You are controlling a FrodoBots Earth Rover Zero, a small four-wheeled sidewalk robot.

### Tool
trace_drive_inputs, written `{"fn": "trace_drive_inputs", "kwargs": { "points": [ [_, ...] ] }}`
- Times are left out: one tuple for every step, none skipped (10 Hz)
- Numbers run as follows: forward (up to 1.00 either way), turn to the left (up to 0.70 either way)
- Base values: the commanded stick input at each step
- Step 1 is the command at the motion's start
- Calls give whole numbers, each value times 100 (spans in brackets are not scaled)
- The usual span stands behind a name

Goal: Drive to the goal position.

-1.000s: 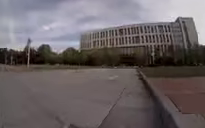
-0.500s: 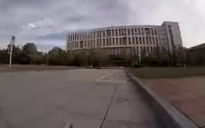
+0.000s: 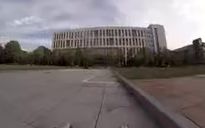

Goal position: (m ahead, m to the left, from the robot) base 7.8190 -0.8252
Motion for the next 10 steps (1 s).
{"fn": "trace_drive_inputs", "kwargs": {
  "points": [
    [100, 0],
    [100, 1],
    [100, 2],
    [100, 2],
    [100, 2],
    [100, 1],
    [100, 0],
    [100, 0],
    [100, 0],
    [100, -6]
  ]
}}
